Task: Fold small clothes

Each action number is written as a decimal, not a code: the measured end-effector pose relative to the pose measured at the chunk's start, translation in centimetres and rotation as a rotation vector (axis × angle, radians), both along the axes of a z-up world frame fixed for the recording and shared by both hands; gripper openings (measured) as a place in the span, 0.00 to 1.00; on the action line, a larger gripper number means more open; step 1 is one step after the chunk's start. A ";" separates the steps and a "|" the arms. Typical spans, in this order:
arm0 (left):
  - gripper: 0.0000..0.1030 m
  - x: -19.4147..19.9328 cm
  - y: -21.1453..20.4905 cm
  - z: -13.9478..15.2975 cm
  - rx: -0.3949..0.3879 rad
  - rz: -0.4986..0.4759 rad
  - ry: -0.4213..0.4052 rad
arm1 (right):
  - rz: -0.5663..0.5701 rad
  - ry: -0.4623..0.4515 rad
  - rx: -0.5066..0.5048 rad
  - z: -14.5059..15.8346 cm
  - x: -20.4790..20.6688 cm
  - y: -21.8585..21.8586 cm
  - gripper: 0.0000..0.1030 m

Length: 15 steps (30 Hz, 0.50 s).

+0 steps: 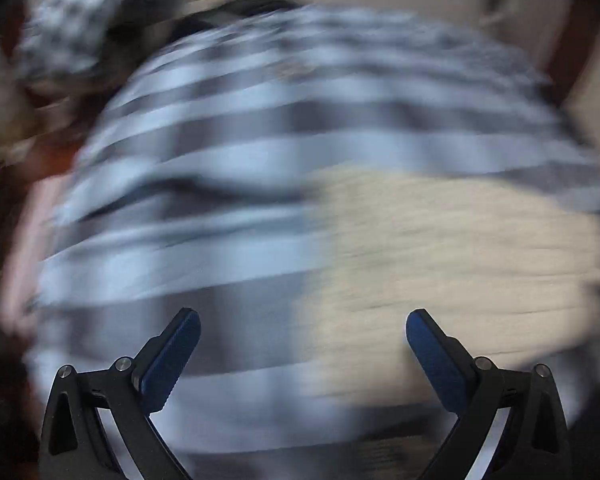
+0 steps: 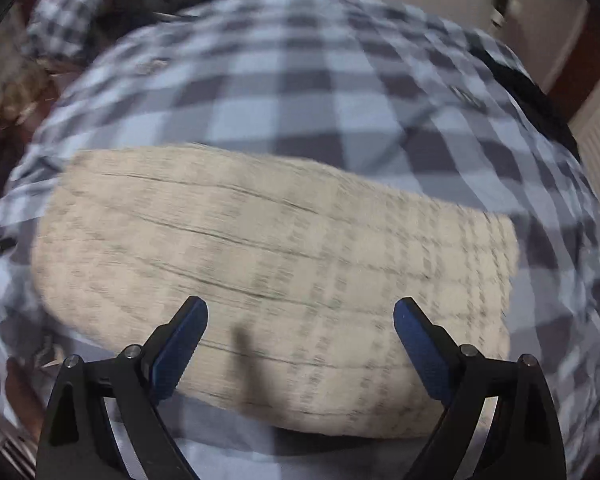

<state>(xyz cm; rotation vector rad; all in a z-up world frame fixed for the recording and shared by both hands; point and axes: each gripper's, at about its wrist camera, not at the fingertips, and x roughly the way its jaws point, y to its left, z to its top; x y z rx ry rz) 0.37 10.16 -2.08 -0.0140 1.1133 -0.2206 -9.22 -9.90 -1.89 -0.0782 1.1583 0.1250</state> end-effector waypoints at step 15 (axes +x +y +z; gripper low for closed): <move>1.00 -0.3 -3.3 -6.8 0.237 -0.124 0.268 | -0.032 0.338 -0.125 -5.4 1.3 -6.0 0.91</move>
